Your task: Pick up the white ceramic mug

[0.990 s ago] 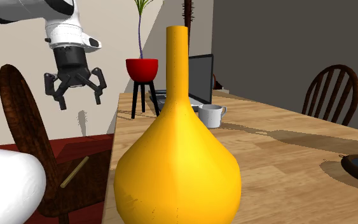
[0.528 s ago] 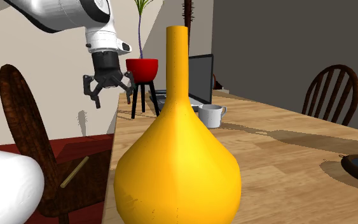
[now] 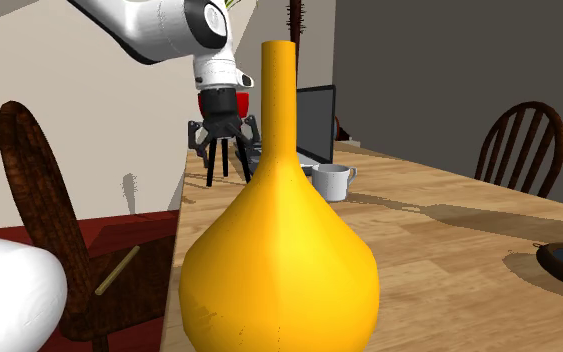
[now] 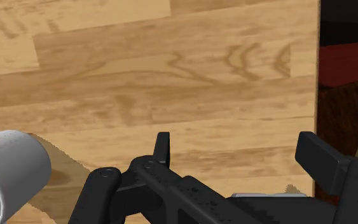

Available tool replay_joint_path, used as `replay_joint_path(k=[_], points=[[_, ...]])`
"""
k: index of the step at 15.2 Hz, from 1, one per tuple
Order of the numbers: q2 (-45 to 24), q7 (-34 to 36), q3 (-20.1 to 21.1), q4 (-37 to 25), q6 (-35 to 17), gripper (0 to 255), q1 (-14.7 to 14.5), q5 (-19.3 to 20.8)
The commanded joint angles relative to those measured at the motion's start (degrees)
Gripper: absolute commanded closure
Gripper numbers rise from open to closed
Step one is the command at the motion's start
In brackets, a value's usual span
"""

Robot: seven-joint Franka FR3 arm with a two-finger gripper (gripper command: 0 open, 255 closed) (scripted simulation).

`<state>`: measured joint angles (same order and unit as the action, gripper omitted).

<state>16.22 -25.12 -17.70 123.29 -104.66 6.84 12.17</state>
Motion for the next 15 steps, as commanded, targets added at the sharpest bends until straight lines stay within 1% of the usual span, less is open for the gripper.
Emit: replay_joint_path(k=[1, 5, 9, 12, 15], points=[[-4.1, -2.4, -1.9, -3.4, -1.4, 0, 0.5, -1.1], [-11.9, -7.2, -5.1, -10.4, -3.0, 0, 1.9, -4.3], [-20.4, -12.3, -7.5, -18.7, -3.5, 0, 4.1, -8.9], [-27.1, -16.0, -8.6, -25.9, -2.9, 0, 6.5, -12.9], [-34.2, -19.2, -9.1, -34.2, -1.3, 0, 9.7, -17.0]])
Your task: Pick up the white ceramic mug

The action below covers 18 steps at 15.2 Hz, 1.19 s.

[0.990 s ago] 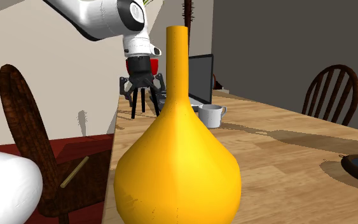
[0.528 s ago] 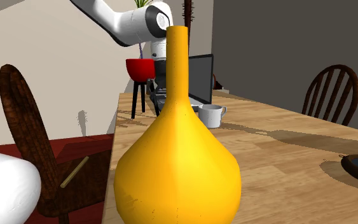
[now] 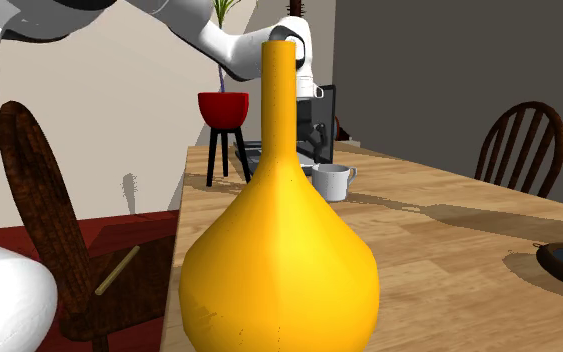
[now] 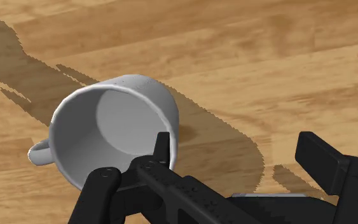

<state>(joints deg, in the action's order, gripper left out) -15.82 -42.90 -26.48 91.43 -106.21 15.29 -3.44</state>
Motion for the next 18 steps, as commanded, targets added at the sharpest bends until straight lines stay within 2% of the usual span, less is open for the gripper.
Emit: replay_joint_path(k=[1, 3, 12, 13, 18], points=[[-4.6, -2.4, -0.3, -5.4, 0.9, 0, 2.5, -2.7], [-8.3, -3.6, -0.1, -10.1, 2.2, 0, 4.5, -4.6], [-8.9, -3.7, 0.2, -5.2, -3.3, 0, 4.3, -5.0], [-9.2, -3.7, 0.3, -5.6, -3.2, 255, 4.3, -5.1], [-9.2, -3.7, 0.3, -5.6, -3.2, 255, 4.3, -5.1]])
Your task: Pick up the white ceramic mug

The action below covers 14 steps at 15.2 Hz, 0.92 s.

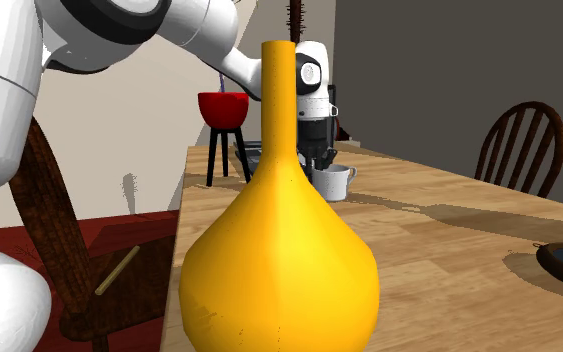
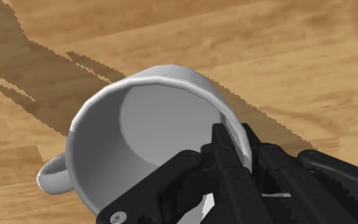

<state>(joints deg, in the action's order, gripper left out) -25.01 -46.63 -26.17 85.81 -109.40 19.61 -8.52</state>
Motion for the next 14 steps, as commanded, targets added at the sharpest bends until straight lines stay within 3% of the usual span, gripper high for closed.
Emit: replay_joint_path(k=[1, 4, 14], points=[[0.0, 0.0, 0.0, 0.0, 0.0, 255, 0.0, 0.0], [0.3, 0.0, -0.1, 0.4, -0.1, 255, -0.1, 0.1], [1.0, 0.2, -0.4, -6.4, 7.2, 255, 0.4, 0.6]])
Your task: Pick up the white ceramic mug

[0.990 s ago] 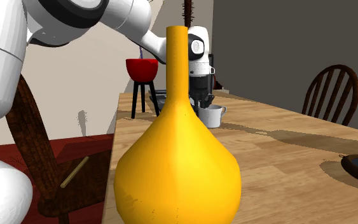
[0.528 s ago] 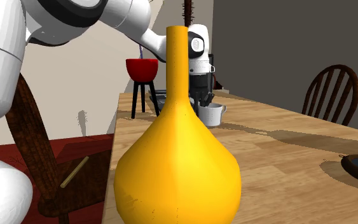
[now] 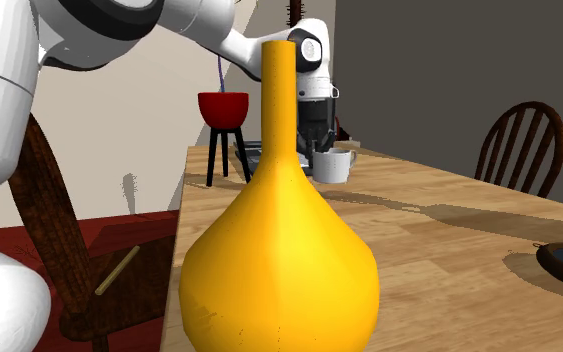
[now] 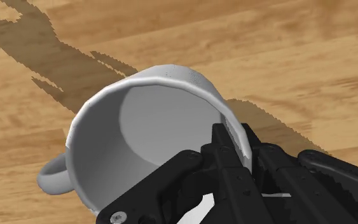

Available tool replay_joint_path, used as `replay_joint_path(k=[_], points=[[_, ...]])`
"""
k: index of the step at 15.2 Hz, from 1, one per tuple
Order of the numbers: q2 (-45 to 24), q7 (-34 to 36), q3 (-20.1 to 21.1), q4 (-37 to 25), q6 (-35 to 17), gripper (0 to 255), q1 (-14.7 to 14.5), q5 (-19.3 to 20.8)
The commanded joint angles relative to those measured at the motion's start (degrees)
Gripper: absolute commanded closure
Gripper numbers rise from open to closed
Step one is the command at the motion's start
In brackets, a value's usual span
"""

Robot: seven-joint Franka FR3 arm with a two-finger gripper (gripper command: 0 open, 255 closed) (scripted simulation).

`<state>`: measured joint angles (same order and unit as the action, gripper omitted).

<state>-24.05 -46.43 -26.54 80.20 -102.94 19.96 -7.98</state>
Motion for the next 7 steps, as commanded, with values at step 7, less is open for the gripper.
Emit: replay_joint_path(k=[7], points=[[-0.2, 0.0, -0.1, -5.1, 4.9, 255, 0.6, 0.0]])
